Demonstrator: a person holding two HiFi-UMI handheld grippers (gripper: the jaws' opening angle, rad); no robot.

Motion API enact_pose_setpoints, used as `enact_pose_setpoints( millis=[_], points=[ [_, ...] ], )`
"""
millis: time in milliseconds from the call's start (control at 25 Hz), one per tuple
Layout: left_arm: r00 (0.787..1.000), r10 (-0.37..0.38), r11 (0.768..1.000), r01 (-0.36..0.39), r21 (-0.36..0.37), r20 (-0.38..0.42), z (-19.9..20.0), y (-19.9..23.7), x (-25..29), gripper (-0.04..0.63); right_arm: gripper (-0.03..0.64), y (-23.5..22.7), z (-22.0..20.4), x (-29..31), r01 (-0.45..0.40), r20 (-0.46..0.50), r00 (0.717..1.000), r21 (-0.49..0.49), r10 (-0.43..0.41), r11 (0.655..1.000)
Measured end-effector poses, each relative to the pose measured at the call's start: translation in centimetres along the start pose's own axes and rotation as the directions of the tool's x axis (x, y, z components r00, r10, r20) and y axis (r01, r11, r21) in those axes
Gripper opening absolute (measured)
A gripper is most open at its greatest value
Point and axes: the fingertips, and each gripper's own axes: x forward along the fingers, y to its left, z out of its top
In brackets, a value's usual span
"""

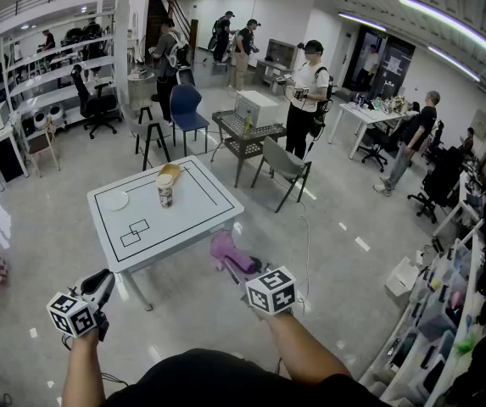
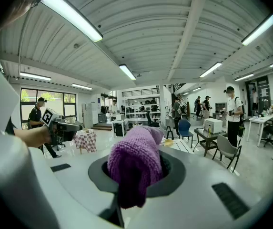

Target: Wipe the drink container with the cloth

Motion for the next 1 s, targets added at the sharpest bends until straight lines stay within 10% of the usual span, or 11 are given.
enact_pose_setpoints(
  millis=[1000],
  points=[
    [0.999, -0.033, 0.999, 0.032, -0.037, -0.021, -2.1, 1.2, 0.2, 0.072, 0.088, 0.4, -3.5, 1.3, 0.054, -0.053, 0.997, 0.038, -0.052, 0.998]
  ],
)
